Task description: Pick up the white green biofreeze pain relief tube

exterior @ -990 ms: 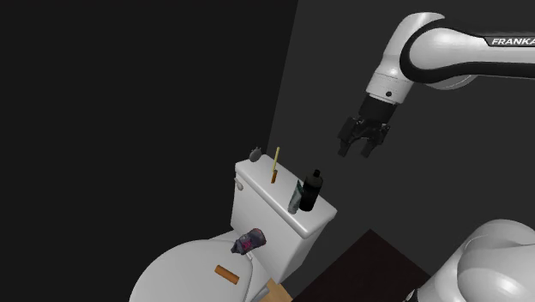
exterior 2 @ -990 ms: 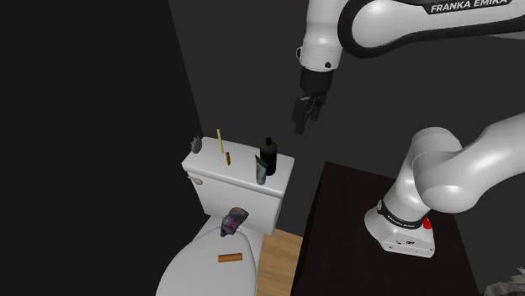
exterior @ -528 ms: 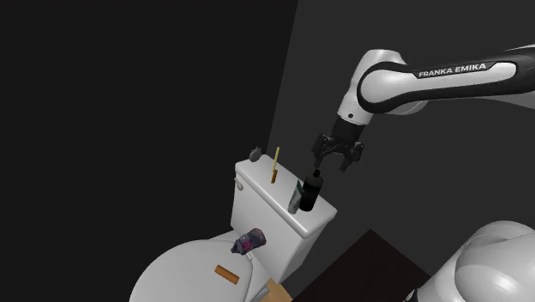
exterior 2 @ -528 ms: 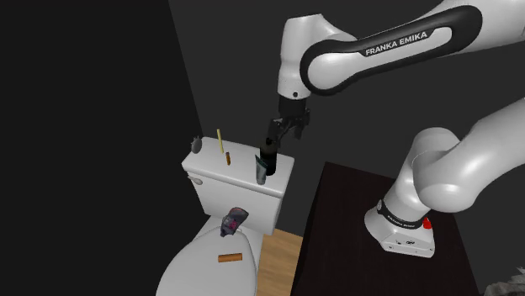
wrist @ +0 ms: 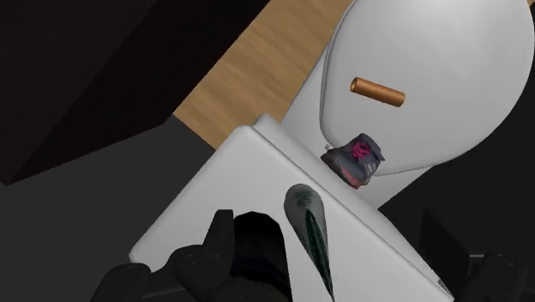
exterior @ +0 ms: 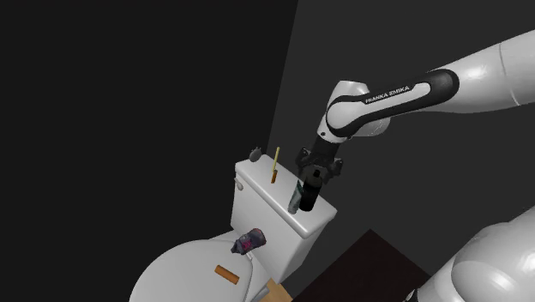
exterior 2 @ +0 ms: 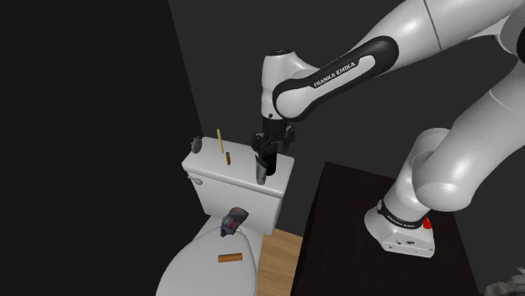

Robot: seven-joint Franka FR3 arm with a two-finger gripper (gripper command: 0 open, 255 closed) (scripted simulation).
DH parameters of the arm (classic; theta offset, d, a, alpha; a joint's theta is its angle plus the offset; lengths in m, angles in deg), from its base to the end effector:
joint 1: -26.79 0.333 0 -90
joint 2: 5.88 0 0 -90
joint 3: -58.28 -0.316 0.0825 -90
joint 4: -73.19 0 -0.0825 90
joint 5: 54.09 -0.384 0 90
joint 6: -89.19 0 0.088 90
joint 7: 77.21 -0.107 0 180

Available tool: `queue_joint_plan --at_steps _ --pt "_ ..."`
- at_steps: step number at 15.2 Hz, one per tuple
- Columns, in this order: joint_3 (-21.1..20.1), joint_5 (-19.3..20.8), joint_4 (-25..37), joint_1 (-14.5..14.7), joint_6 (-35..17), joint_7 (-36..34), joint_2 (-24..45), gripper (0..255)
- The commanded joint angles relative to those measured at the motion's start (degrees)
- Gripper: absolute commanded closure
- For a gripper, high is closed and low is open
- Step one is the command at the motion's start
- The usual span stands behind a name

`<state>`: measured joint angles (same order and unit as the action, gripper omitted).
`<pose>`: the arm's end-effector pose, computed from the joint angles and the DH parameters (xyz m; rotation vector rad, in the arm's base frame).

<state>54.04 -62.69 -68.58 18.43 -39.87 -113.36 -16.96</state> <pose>0.4494 -0.0284 0.3616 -2.8099 1.1893 0.0838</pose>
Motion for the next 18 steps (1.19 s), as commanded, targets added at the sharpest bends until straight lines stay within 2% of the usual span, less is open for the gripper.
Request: queue_joint_plan --at_steps 1,4,12,14,15,18 --pt "-0.35 0.08 0.83 -0.52 -3.65 -3.77 4.54 0" --pt "-0.12 0.48 2.69 -1.23 -8.08 -8.77 11.12 0" --pt "-0.13 0.02 1.68 -1.07 -14.27 -8.26 16.33 0" --pt "-0.13 0.02 1.68 -1.07 -14.27 -8.26 16.33 0" --pt "-0.13 0.03 1.76 -1.07 -14.18 -8.28 16.33 255" --pt "-0.13 0.03 1.77 -1.07 -14.24 -8.27 16.39 255"
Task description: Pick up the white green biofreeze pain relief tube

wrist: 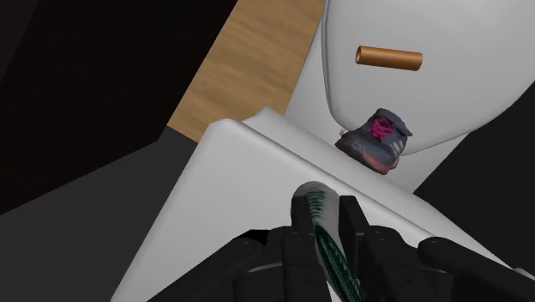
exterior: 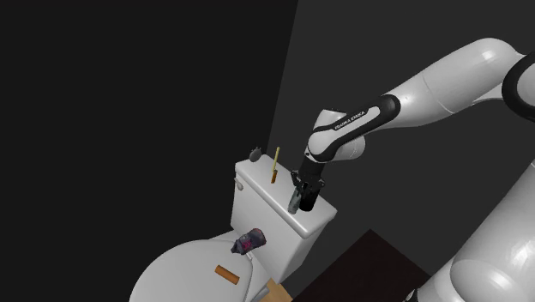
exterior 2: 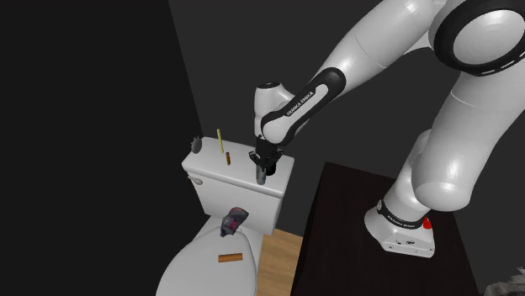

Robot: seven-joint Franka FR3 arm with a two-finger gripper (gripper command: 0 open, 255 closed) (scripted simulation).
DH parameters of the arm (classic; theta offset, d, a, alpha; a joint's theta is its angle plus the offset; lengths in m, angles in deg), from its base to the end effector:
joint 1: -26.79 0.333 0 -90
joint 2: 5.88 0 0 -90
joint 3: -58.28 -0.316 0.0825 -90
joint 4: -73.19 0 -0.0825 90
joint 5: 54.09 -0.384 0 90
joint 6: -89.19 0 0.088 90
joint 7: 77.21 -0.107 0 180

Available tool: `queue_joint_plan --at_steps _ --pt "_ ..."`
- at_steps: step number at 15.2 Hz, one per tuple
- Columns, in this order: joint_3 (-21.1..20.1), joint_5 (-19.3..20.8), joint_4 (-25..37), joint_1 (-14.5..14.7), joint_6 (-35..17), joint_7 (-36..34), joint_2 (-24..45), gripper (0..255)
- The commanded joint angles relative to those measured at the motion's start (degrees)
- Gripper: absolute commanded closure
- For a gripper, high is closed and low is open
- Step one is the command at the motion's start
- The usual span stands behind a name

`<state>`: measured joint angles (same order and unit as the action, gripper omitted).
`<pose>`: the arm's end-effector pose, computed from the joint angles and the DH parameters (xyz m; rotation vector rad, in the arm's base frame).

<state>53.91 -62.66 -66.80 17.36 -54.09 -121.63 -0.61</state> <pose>0.4801 -0.0431 0.2617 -2.6986 1.4486 0.0986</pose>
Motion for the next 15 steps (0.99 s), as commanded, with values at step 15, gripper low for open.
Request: queue_joint_plan --at_steps 15 --pt "0.14 0.55 1.3 -0.12 7.1 -0.84 -5.8 255"
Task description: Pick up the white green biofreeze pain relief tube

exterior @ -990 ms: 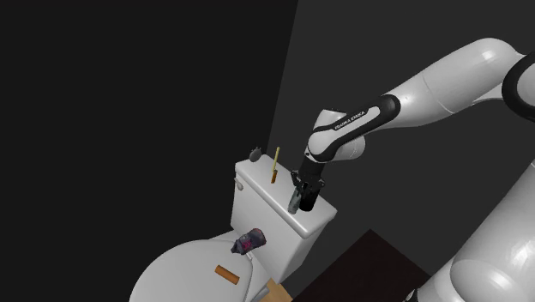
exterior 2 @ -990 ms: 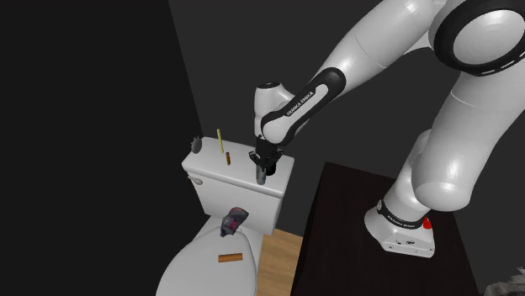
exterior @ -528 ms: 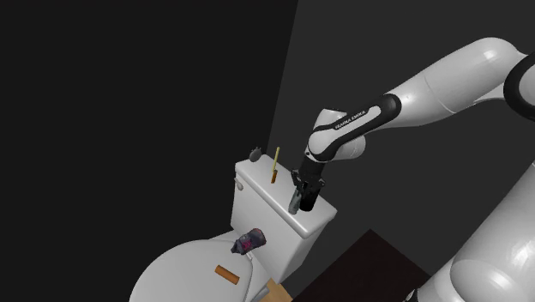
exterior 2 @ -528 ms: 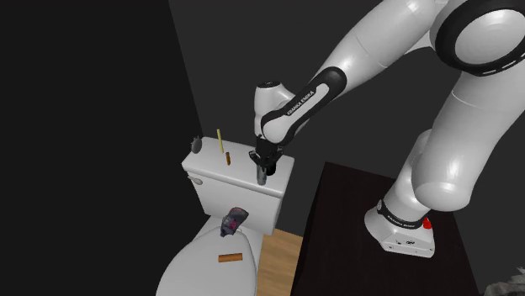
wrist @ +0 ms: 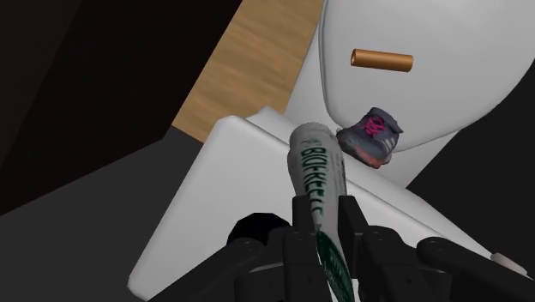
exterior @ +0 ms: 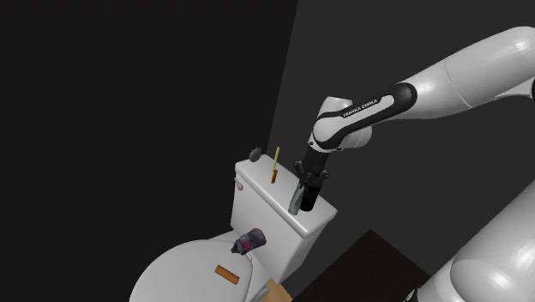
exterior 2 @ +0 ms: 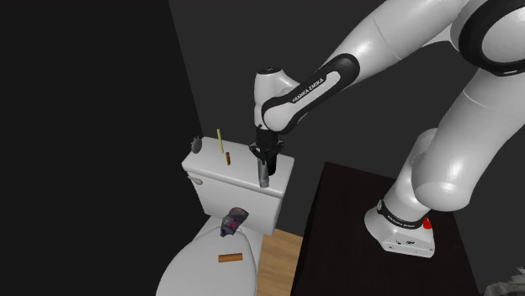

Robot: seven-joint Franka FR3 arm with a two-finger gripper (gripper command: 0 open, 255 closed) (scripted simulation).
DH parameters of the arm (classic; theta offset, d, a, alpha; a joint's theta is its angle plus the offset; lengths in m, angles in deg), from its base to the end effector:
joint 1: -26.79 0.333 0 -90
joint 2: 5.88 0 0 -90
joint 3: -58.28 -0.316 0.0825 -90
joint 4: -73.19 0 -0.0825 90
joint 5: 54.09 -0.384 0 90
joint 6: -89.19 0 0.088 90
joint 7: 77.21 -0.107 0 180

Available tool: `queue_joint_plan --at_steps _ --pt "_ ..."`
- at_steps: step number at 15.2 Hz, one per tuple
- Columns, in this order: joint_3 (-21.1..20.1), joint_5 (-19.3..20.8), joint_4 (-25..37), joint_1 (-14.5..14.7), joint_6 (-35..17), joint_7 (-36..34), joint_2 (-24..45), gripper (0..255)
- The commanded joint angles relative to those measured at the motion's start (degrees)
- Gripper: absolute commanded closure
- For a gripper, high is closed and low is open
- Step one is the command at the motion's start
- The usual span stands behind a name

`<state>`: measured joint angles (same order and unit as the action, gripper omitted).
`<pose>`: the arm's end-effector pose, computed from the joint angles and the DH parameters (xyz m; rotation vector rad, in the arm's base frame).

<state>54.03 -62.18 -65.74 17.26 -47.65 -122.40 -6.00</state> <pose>0.4792 -0.0430 0.3046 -2.6984 1.4490 0.0989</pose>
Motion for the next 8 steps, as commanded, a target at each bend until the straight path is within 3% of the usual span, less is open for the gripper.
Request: queue_joint_plan --at_steps 1,8 --pt "0.03 0.12 0.46 -0.03 1.47 -0.16 -1.0 255" --pt "0.11 0.38 1.8 -0.11 5.61 -0.59 -3.81 255"
